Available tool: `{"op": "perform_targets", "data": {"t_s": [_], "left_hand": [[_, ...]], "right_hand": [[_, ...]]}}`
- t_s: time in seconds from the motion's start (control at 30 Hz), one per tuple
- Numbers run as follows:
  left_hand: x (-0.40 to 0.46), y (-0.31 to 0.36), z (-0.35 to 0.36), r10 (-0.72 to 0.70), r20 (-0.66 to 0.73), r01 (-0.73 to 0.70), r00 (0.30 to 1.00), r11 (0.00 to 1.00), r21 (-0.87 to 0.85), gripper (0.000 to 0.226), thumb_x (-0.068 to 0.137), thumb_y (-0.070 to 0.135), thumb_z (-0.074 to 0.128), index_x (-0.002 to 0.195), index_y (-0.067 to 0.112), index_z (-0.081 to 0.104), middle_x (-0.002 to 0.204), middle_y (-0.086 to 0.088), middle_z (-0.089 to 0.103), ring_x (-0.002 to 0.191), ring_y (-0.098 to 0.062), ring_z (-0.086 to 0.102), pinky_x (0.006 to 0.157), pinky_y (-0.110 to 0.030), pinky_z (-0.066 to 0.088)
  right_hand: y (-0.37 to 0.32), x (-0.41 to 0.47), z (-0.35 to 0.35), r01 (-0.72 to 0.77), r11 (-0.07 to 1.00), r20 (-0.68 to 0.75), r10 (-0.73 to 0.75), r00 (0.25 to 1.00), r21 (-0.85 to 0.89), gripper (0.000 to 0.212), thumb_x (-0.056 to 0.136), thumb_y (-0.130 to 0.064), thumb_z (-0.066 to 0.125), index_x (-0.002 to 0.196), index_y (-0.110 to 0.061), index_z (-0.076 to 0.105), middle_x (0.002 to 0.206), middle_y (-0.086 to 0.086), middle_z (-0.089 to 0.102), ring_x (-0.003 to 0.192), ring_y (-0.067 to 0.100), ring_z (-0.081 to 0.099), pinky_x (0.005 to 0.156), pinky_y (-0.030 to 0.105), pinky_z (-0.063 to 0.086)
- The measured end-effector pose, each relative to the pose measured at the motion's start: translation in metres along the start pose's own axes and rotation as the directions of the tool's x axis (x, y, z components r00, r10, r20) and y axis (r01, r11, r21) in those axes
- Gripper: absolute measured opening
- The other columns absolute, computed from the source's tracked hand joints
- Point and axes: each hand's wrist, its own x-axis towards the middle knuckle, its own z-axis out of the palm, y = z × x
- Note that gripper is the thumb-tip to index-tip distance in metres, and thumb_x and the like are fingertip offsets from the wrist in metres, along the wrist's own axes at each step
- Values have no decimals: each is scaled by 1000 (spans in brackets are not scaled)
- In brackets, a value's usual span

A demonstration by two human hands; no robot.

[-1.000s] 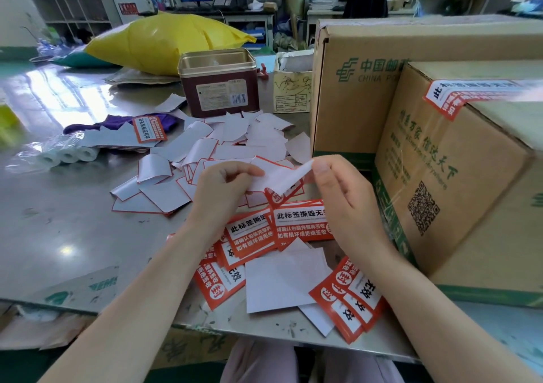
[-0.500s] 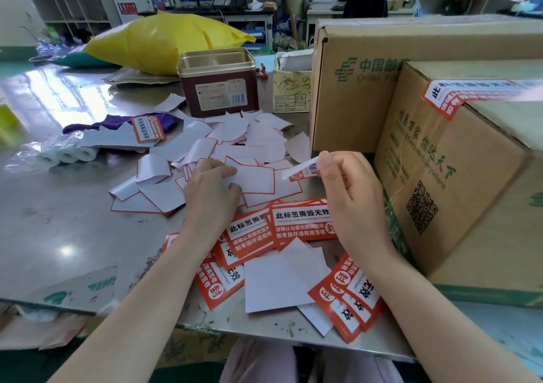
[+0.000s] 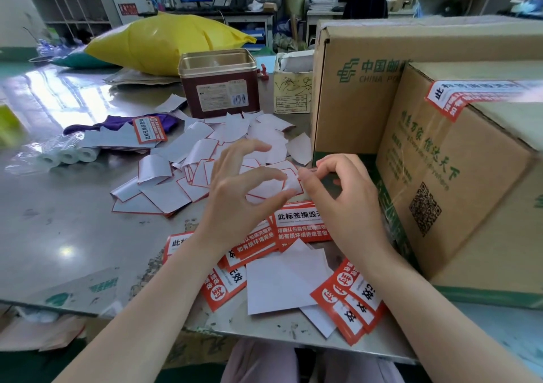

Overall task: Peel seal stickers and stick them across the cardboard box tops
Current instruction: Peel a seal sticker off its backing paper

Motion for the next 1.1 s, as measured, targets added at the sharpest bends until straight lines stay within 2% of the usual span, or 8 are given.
{"op": "perform_targets", "data": {"t_s": [0.17,0.37,0.43,0.53,0.6,0.7,0.9,1.1], "left_hand": [[0,-4,2,-38,-100,45,994,997,69,22,82,31,62,88,13,73,113,-10,61,113,-11,44,97,-25,31],[6,-1,-1,-331,-104,331,938,943,-17,10,84,25,65,89,18,69,111,6,52,111,-8,43,93,-27,38],[9,0,-8,-510,-35,499,859,851,-163,10,85,28,63,88,20,69,116,8,56,112,-8,48,93,-26,40],[8,2,-14,-687,169,675,707,585,-449,13,86,32,62,90,23,71,107,6,69,94,-9,65,78,-23,50],[7,4,-15,-697,212,684,685,515,-516,9,86,29,62,85,25,71,94,6,73,81,-9,70,69,-22,55],[9,5,-14,-693,215,686,688,525,-504,12,85,29,62,89,22,72,101,6,70,79,-5,70,59,-13,52],[10,7,-12,-663,213,663,718,557,-500,26,90,31,55,93,12,71,98,7,69,69,10,64,49,-4,44],[10,-1,-11,-704,188,680,685,525,-513,29,88,39,57,75,18,72,108,7,69,99,-8,62,74,-16,43]], "right_hand": [[-2,-1,1,32,999,35,-32,999,-16,35,76,-59,49,84,-25,51,100,-14,47,92,-9,45,69,2,34],[-6,0,-4,34,998,-49,-31,998,54,36,80,-58,52,101,-30,47,119,-19,39,110,-5,38,84,-5,27],[0,2,-5,-4,995,-108,15,994,103,40,81,-56,49,110,-29,46,122,-16,43,114,0,41,95,10,33],[5,2,-4,-109,985,-57,118,991,134,52,81,-58,49,122,-27,44,127,-11,51,115,5,48,95,26,42],[3,2,-4,-138,977,2,139,990,165,53,82,-58,50,124,-27,43,118,-12,58,105,4,56,86,26,50],[1,2,-5,-112,980,27,109,994,167,39,84,-54,49,114,-29,47,97,-20,61,86,-1,62,66,14,53],[5,1,-6,-14,992,-80,24,996,127,9,91,-33,53,96,-27,50,83,-23,58,85,-12,57,58,4,47],[1,0,-7,27,994,-109,-15,994,109,11,90,-32,54,98,-28,48,84,-25,57,82,-7,61,56,4,47]]}}
